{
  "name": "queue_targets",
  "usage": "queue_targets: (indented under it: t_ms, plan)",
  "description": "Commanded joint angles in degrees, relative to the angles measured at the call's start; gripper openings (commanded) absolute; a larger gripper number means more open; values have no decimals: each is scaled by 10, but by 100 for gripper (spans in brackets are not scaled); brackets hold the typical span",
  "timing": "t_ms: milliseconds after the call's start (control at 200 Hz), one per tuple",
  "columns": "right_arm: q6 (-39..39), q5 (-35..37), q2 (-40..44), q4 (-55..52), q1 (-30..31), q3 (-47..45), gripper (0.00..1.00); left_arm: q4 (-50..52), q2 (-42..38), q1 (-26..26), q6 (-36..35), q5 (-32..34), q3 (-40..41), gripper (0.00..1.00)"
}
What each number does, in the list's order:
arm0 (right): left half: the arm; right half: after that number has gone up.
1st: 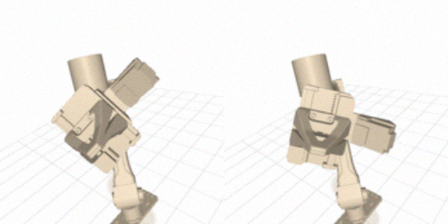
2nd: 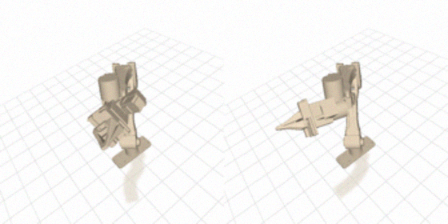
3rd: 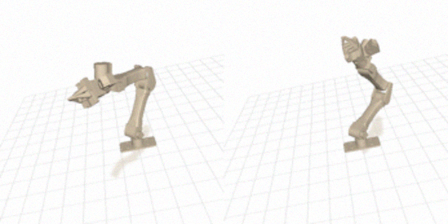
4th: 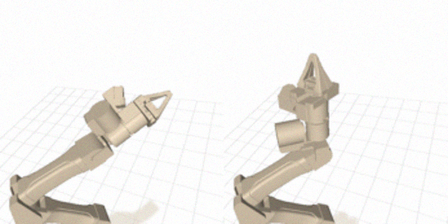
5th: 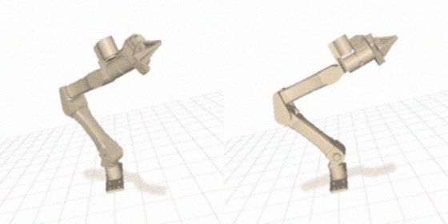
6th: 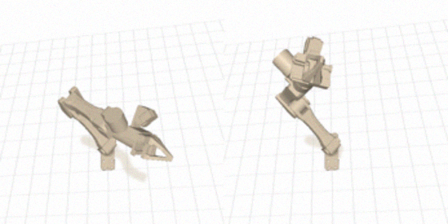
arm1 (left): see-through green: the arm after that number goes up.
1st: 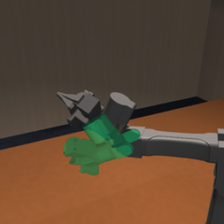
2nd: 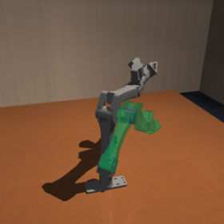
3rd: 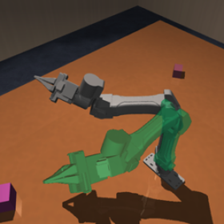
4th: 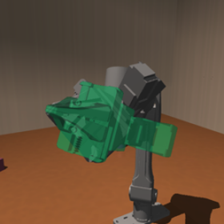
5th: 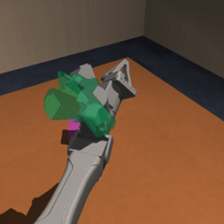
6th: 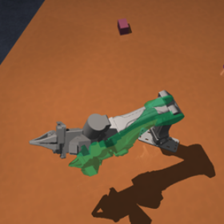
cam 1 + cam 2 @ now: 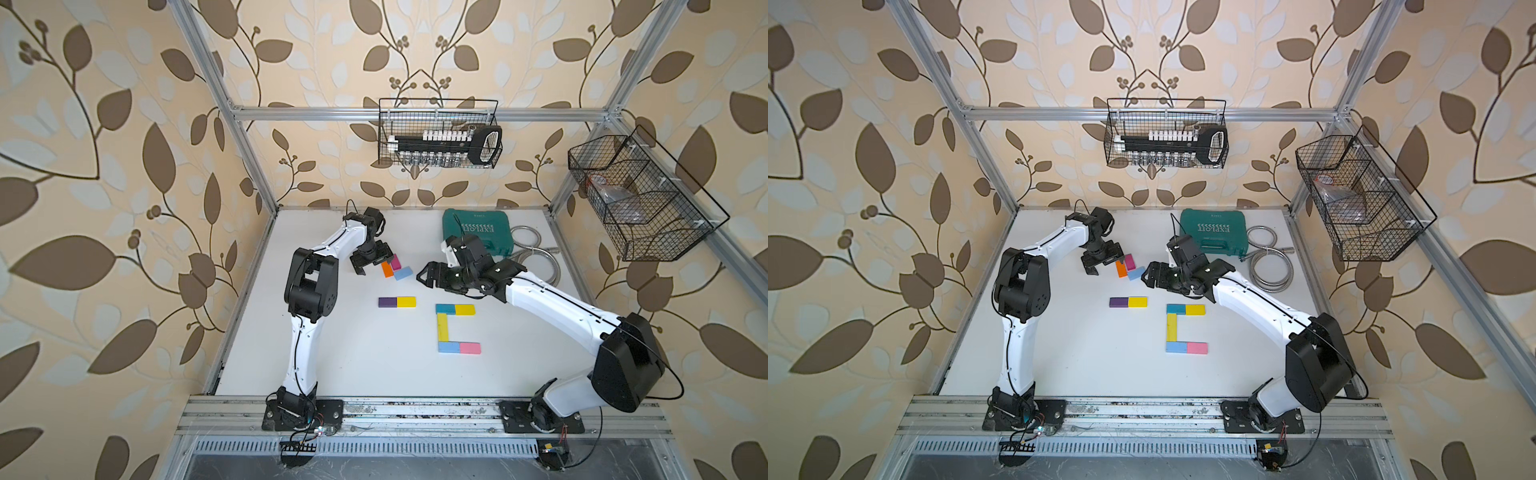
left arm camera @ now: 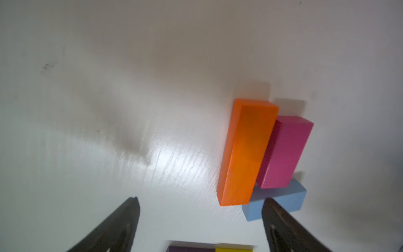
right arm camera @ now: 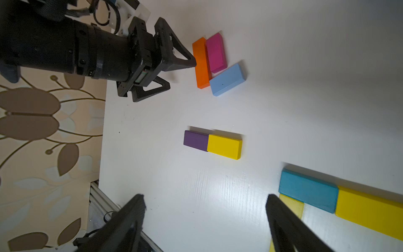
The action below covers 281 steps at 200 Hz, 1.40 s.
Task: Assemble the letter c with building blocks
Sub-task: Pick up the building block from the center of the board.
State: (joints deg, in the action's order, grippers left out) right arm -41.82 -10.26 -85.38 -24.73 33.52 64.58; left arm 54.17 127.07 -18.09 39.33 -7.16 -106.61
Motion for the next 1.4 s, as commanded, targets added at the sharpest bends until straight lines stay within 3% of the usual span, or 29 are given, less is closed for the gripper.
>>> queue_targets:
  t_ms: [0,590,920,1075,1295,1400]
  plan:
    - [9,13,12,-21,-11,-32,85,20,3,-10,-11,21,-30,91]
    - [4,2,24,-11,-31,-58,85,73,63,-15,-8,100,-61,89]
    - [-5,-5,46,-10,-30,-73,85,-5,66,-14,-72,88,-65,82]
    - [-9,-6,62,-13,-30,-85,85,-10,82,-14,-104,96,-91,69]
    - [-9,-13,73,-14,-30,-96,85,-21,74,-14,-118,71,-75,28]
    - [-9,-14,77,-16,-29,-99,85,-36,50,-14,-115,66,-43,15]
